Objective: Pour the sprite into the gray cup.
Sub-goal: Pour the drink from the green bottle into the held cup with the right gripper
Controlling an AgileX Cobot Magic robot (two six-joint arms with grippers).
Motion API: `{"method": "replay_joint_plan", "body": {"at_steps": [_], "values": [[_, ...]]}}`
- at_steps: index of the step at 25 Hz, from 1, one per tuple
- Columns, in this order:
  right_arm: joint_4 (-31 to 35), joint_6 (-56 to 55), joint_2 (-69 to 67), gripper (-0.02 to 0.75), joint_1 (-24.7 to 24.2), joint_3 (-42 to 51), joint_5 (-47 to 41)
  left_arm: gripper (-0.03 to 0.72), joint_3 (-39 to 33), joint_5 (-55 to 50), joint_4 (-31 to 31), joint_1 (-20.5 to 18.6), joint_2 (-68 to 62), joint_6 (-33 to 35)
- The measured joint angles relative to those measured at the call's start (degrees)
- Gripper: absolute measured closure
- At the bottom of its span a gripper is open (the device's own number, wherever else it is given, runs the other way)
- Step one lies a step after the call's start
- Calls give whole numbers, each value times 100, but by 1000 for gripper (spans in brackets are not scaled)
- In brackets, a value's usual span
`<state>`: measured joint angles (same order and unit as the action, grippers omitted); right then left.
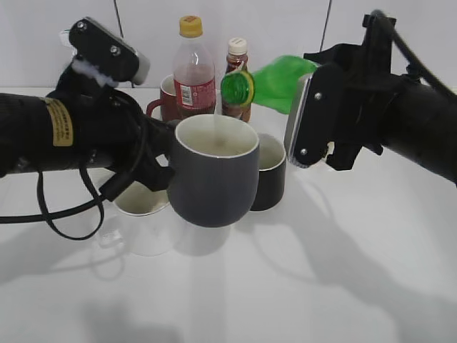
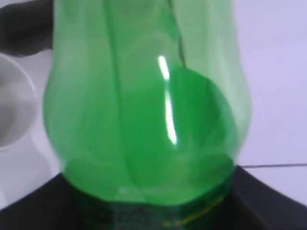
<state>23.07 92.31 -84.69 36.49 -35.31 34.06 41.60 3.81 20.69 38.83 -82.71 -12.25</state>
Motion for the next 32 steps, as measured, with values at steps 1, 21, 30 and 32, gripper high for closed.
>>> {"method": "replay_joint_plan", "body": {"at_steps": [1,21,30,32], "values": [[-20,120,-5,337,0,0,6,634,0,0,0,2,-7,0],[-45,1099,-44,337,0,0,309,634,2,0,0,210,-18,-11],[12,1111,-44,337,0,0,350,634,2,0,5,210,-18,-11],[29,1111,-44,337,0,0,350,634,2,0,5,214,-18,-11]]}}
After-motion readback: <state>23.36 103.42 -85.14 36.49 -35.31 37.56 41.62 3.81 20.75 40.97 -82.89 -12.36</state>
